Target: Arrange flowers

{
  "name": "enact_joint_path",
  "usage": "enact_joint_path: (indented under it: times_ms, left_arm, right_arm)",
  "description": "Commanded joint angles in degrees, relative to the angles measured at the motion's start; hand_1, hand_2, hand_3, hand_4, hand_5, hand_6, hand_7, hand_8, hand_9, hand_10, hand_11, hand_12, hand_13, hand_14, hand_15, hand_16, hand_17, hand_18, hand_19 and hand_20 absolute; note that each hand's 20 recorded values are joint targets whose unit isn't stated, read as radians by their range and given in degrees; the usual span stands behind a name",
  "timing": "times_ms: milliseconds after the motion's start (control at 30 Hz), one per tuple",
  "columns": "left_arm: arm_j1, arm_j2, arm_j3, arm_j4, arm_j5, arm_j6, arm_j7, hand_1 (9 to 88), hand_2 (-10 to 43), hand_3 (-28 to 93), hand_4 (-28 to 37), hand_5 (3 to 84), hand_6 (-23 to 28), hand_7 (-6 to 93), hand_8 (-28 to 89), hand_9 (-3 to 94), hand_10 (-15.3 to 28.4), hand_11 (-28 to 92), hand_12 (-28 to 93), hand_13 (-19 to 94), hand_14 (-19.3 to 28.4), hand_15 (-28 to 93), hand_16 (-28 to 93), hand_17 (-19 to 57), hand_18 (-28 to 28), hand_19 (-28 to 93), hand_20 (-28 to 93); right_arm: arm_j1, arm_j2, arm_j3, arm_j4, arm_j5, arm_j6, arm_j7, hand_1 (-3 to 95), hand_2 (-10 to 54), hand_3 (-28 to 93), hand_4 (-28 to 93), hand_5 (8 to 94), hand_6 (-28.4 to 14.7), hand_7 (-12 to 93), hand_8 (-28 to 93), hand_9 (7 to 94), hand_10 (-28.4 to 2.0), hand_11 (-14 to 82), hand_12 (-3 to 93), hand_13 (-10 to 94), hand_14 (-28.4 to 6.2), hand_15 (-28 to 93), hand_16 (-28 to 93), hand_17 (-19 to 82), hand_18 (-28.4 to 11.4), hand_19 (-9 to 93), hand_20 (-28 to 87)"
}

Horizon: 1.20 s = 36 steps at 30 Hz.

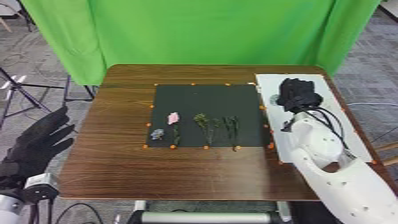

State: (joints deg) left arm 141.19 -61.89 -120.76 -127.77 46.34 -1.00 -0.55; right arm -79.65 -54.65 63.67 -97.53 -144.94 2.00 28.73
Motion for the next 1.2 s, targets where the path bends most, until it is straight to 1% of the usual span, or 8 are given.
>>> enact_joint_path:
  times_ms: [33, 167, 200, 433, 500, 900, 1167, 1200]
  left_arm:
    - [-0.33, 0.47, 0.62, -0.10, -0.10, 0.53, -0.56, 23.0, -1.3, 70, -28.0, 22.0, 0.5, 17.5, -9, 17.9, 9.0, 9, 22, 13, 11.1, 15, 8, -12.6, 18.7, 36, 8]
    - [-0.04, 0.21, 0.48, -0.19, -0.02, 0.37, -0.68, 23.0, -1.2, 70, -28.0, 22.0, 0.6, 17.5, -9, 17.9, 9.0, 9, 22, 13, 11.1, 15, 8, -12.6, 18.7, 36, 8]
    - [-0.26, 0.27, 0.61, -0.05, -0.04, 0.43, -0.67, 23.0, -1.2, 70, -28.0, 22.0, 0.6, 17.5, -9, 17.9, 9.0, 9, 22, 13, 11.1, 15, 8, -12.6, 18.7, 36, 8]
    - [0.15, 0.10, 0.39, -0.25, 0.02, 0.53, -0.54, 23.0, -1.2, 70, -28.1, 22.1, 0.7, 17.4, -8, 17.9, 9.0, 9, 22, 13, 11.1, 15, 8, -12.6, 18.7, 36, 8]
    - [-0.02, 0.20, 0.42, -0.14, 0.02, 0.45, -0.60, 23.1, -1.2, 70, -28.1, 22.1, 0.7, 17.4, -8, 17.9, 9.0, 9, 22, 13, 11.1, 15, 8, -12.6, 18.7, 36, 8]
    - [-1.04, 0.75, 1.06, 0.41, -0.04, 0.07, -0.80, 23.0, -1.2, 70, -28.0, 22.0, 0.6, 17.5, -8, 17.9, 8.9, 9, 22, 13, 11.1, 15, 8, -12.6, 18.7, 36, 8]
    - [-1.51, 1.00, 1.24, 0.74, -0.06, -0.21, -1.07, 23.0, -1.3, 70, -28.1, 22.0, 0.6, 17.4, -8, 17.8, 8.9, 9, 22, 13, 11.1, 15, 8, -12.6, 18.7, 36, 8]
    - [-1.23, 0.93, 1.12, 0.61, -0.06, -0.24, -0.98, 23.0, -1.3, 70, -28.1, 22.0, 0.6, 17.4, -9, 17.8, 8.9, 9, 22, 13, 11.1, 15, 8, -12.6, 18.7, 36, 8]
  right_arm:
    - [10.26, -8.74, -9.52, 1.71, -2.20, -2.94, -5.51, 50.8, -9.5, 82, -28, 70.6, 2.8, 47, 4, 87.4, -4.8, 22.9, 55.0, 79, -3.0, 65, 31, 25, -19.7, 77, 49]
    - [10.87, -10.32, -11.39, 1.09, -2.34, -3.53, -6.44, 50.5, -9.5, 83, -28, 70.7, 2.8, 47, 4, 87.3, -4.8, 23.0, 55.1, 79, -3.0, 65, 31, 25, -19.7, 77, 49]
    - [10.87, -10.60, -11.67, 0.93, -2.36, -3.63, -6.87, 50.4, -9.5, 83, -28, 70.7, 2.8, 47, 4, 87.3, -4.8, 23.0, 55.1, 79, -3.0, 65, 31, 25, -19.7, 77, 49]
    - [9.54, -10.86, -13.38, -0.93, -2.59, -6.35, -9.53, 50.1, -9.5, 83, -28, 70.6, 2.8, 47, 4, 87.3, -5.2, 23.1, 55.2, 78, -3.3, 65, 31, 25, -19.6, 77, 49]
    - [9.19, -11.22, -13.64, -1.26, -2.22, -7.14, -9.66, 50.0, -9.5, 83, -28, 70.5, 2.8, 47, 4, 87.2, -5.3, 23.0, 55.1, 78, -3.3, 65, 31, 25, -19.7, 77, 49]
    - [9.91, -15.24, -16.66, -0.17, -3.34, -8.68, -11.06, 49.6, -9.5, 83, -28, 70.2, 3.0, 48, 4, 87.1, -5.5, 22.9, 54.7, 77, -4.0, 66, 31, 24, -19.7, 77, 49]
    - [8.98, -15.06, -17.78, 2.05, -5.49, -8.06, -10.39, 49.6, -9.5, 83, -28, 70.0, 3.0, 48, 4, 87.0, -5.4, 22.9, 54.6, 77, -4.3, 66, 31, 24, -19.7, 76, 49]
    - [9.01, -14.98, -17.82, 2.45, -5.48, -8.12, -10.21, 49.6, -9.5, 83, -28, 70.0, 3.0, 48, 4, 86.9, -5.5, 22.9, 54.6, 77, -4.3, 66, 31, 24, -19.7, 76, 49]
